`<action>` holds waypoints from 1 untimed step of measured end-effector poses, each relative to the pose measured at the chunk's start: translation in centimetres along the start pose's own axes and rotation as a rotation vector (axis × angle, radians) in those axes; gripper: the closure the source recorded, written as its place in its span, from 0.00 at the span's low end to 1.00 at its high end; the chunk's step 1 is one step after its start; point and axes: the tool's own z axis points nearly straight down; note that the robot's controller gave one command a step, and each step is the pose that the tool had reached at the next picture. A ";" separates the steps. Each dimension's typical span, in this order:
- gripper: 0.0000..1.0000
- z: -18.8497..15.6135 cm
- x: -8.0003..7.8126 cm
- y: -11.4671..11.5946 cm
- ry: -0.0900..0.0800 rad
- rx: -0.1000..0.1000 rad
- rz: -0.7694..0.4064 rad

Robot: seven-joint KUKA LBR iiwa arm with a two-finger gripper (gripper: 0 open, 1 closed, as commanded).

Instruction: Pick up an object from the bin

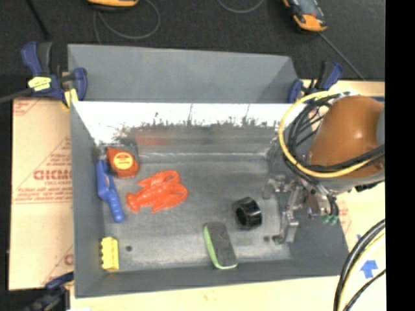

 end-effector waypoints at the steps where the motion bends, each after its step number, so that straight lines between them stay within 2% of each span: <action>1: 0.00 -0.5 -0.2 0.0 -0.008 0.001 -0.004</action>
Offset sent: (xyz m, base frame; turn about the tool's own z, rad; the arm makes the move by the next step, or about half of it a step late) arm 0.0211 0.0086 -0.1077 0.4026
